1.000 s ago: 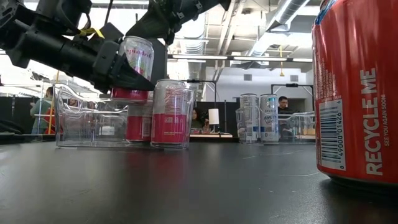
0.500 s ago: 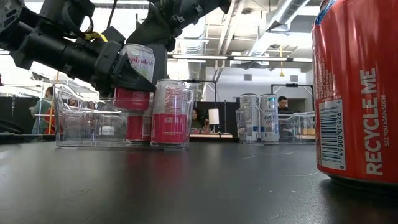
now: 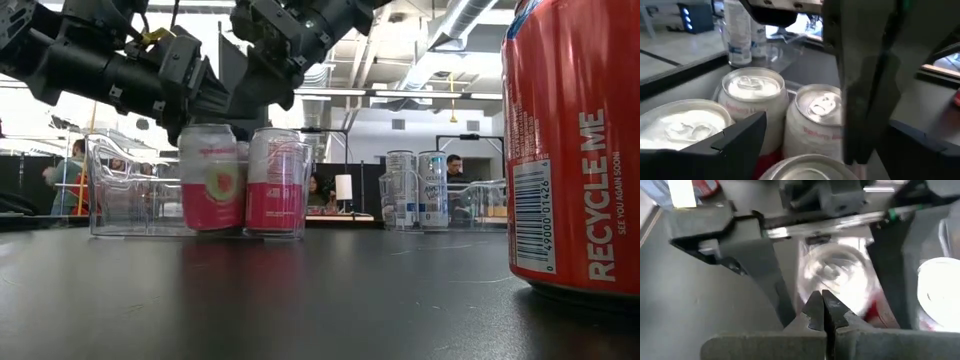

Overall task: Sort soda cans
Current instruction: Put the pink-white soda can into the bottom transparent bin, then put the right white and blue soda can into the right transparent bin

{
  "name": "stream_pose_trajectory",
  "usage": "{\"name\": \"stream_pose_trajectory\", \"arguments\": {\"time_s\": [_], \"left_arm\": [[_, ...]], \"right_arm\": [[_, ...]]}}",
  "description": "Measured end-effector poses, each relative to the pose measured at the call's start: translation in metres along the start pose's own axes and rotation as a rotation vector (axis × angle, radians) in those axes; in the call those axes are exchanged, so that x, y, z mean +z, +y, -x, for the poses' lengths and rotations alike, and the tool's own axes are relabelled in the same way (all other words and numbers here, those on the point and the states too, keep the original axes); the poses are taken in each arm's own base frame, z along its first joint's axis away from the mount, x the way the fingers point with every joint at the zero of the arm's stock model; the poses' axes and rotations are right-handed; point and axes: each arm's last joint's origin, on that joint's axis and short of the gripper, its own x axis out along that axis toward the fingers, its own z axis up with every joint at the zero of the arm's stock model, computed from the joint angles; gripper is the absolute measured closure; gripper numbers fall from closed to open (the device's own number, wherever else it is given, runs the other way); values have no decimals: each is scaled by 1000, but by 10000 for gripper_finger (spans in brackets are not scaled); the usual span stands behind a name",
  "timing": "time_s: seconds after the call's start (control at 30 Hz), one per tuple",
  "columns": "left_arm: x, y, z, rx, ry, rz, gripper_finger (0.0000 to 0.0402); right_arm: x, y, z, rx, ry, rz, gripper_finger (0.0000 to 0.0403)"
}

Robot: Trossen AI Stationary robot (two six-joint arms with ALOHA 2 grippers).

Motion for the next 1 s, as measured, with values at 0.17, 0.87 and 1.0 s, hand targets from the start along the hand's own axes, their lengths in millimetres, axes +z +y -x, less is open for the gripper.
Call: {"name": "stream_pose_trajectory", "arguments": {"time_s": [0.17, 0.87, 1.0], "left_arm": [[-1, 0, 0, -2, 3, -8, 62], [3, 5, 2, 108, -34, -72, 62], [10, 6, 4, 120, -67, -84, 62]], "right_arm": [[1, -2, 1, -9, -11, 2, 403], [15, 0, 10, -71, -74, 122, 403], [23, 2, 17, -93, -92, 161, 403]]}}
